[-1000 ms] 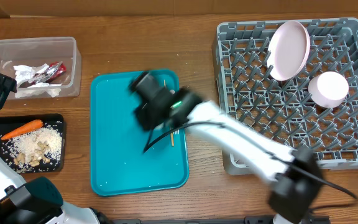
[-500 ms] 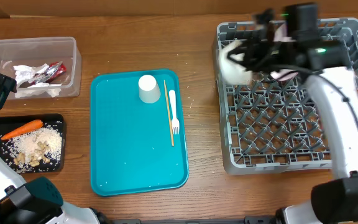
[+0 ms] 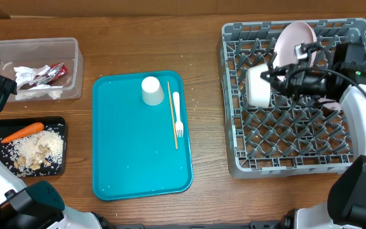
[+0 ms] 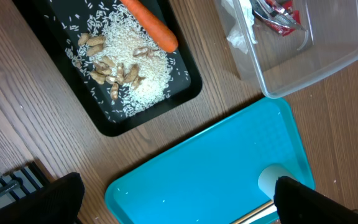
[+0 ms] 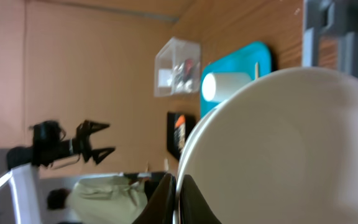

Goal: Sort waste into correct bins and load items into the dishwasher rack
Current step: 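Lift the white bowl and carry it right into the grey rack, then lower the white bowl into the rack center and open the gripper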

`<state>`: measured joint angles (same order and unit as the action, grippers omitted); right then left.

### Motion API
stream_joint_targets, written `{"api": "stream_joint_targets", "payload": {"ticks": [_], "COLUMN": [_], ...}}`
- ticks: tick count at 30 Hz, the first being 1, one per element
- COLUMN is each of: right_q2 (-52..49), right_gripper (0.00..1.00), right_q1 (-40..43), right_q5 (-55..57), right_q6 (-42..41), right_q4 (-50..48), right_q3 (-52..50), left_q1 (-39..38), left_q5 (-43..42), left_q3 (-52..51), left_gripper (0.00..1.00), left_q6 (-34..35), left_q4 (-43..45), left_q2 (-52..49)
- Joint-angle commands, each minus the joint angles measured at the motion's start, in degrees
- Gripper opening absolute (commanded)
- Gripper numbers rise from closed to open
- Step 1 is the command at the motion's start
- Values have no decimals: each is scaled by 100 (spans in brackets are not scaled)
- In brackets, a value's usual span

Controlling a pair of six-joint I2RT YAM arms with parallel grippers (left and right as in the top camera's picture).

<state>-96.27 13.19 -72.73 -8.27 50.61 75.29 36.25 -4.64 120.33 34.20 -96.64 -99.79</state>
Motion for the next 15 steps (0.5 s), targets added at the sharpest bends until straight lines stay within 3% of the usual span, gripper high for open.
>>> {"api": "stream_joint_targets", "payload": {"ticks": [1,15], "right_q2": [4,4], "right_gripper": [4,4], "right_q1": [-11,20], "right_q5": [-669,-297], "right_q6": [129,72], "right_q4": [-229,-857], "right_q3": [-463,-1266], "left_q1": [11,11], "left_q5": [63,63], "left_q3": [-20,-20], "left_gripper": [100,100], "left_q6": [52,52], "left_q4": [-9,-9], "left_q2": [-24,-24]}}
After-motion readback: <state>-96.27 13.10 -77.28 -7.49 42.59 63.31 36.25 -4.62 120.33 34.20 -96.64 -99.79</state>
